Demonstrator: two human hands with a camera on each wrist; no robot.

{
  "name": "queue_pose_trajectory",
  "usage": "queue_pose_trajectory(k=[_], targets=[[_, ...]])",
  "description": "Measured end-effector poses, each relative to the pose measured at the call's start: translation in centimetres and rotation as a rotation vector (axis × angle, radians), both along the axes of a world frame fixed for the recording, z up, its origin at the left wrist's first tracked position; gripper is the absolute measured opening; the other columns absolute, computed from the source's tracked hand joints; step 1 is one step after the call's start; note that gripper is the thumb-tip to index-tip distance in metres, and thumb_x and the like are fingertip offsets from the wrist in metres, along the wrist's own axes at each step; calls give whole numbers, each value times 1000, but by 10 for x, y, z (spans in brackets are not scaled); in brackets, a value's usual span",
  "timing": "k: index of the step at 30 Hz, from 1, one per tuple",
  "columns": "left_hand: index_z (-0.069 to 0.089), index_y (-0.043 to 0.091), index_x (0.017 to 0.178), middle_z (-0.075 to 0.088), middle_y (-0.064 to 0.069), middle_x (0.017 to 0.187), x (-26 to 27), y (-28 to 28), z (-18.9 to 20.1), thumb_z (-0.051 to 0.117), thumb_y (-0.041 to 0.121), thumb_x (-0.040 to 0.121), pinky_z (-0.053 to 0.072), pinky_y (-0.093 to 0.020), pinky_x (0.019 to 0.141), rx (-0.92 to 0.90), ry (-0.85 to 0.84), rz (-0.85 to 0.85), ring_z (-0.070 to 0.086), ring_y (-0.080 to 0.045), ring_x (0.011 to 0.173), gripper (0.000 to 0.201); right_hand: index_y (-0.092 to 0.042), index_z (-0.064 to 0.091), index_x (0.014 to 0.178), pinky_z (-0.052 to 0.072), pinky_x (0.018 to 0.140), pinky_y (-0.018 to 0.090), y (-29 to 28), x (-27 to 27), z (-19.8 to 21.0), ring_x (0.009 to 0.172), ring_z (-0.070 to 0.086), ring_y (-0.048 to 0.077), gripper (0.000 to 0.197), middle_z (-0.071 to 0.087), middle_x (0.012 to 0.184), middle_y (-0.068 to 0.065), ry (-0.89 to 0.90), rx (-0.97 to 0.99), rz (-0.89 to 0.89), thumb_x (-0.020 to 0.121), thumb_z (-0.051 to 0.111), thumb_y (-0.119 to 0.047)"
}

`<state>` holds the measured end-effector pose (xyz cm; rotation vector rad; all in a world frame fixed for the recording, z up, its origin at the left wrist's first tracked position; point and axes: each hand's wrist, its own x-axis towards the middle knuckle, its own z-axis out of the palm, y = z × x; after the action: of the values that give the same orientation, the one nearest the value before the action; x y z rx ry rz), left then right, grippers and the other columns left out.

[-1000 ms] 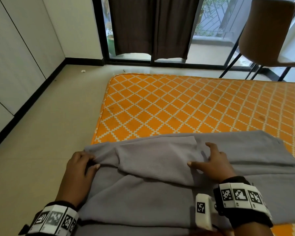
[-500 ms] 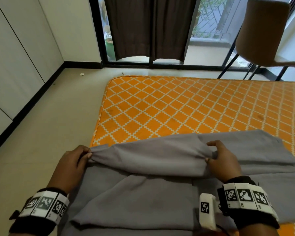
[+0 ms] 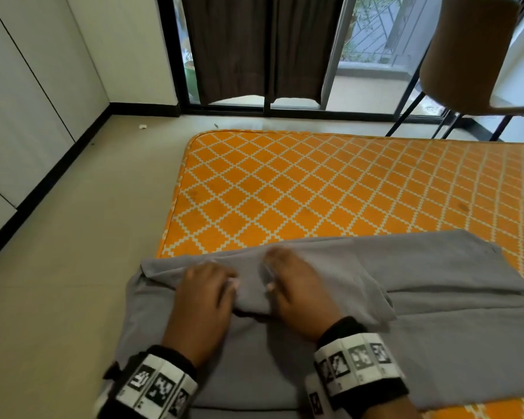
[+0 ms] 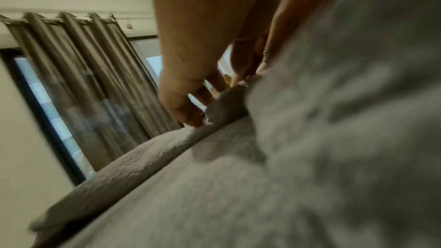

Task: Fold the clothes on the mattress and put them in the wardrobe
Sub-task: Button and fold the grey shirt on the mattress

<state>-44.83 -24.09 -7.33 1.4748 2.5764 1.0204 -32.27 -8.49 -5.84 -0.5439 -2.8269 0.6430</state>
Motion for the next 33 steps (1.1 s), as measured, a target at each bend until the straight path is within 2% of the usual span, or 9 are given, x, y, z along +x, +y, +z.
queue_pose_trajectory(k=[2, 4, 10, 13, 19, 22, 25, 30, 33], targets=[[56, 21, 128, 56, -6, 132, 15, 10, -16, 21, 56, 89, 39, -47, 103, -265, -36, -63, 48, -31, 122, 63, -15, 35, 148, 12, 121, 42, -19, -8, -11, 147, 20, 18, 58, 27, 158, 2, -199, -97, 149, 91, 38, -25], [15, 25, 155, 5, -6, 164, 19, 7, -29, -13, 79, 72, 11, -44, 121, -555, -43, -30, 4, -27, 150, 103, -20, 20, 154, -2, 121, 35, -19, -7, -21, 149, 4, 10, 60, 11, 163, -5, -266, -54, 181, 98, 40, -21], [-38, 35, 138, -50, 5, 144, 3, -7, -30, -29, 95, 37, -16, -57, 113, -716, -75, 57, -39, -14, 135, 117, -27, 4, 156, -17, 112, 30, -16, -5, -30, 149, -13, 10, 78, -11, 162, -7, -367, 24, 198, 84, 2, -55], [-34, 41, 140, -47, 1, 148, 8, -7, -32, -27, 97, 39, -14, -61, 113, -728, -61, 132, -37, -22, 140, 116, -30, 1, 156, -19, 110, 30, -16, -3, -32, 148, -14, 10, 89, -14, 162, -8, -389, 44, 190, 72, -8, -58], [-28, 50, 140, -40, 3, 153, 15, -6, -40, -16, 100, 49, -9, -67, 110, -640, -17, 223, -27, -35, 144, 104, -29, -3, 155, -16, 115, 33, -15, -4, -32, 148, -17, 10, 58, -17, 161, -8, -428, 3, 158, 106, 25, -33], [-7, 51, 148, -19, -2, 161, 19, -6, -42, -14, 96, 63, -2, -69, 110, -639, 6, 266, -10, -40, 147, 97, -31, -3, 155, -15, 115, 32, -12, -2, -31, 148, -17, 10, 70, -17, 161, -9, -437, -48, 93, 97, 20, -61], [38, 36, 148, 27, -12, 158, 20, -5, -40, 6, 81, 86, 18, -73, 102, -634, -12, 330, 26, -44, 140, 82, -25, -4, 156, -13, 117, 35, 8, 9, -31, 148, -16, 13, 91, -17, 161, -4, -459, -38, -165, 80, 2, -76], [42, 19, 147, 33, -19, 154, 22, -3, -40, 7, 80, 85, 18, -75, 102, -506, 24, 400, 26, -47, 140, 94, -11, -7, 155, -8, 120, 44, 28, 28, -25, 149, -14, 23, 76, -14, 162, 8, -412, -31, -557, 99, 16, -58], [44, 6, 144, 34, -19, 154, 22, 0, -39, 5, 82, 81, 15, -76, 102, -507, -20, 417, 25, -46, 141, 106, -8, 12, 155, -11, 118, 43, 6, 12, -21, 150, 5, 28, 71, 4, 163, 12, -261, 174, -366, 98, 20, -50]])
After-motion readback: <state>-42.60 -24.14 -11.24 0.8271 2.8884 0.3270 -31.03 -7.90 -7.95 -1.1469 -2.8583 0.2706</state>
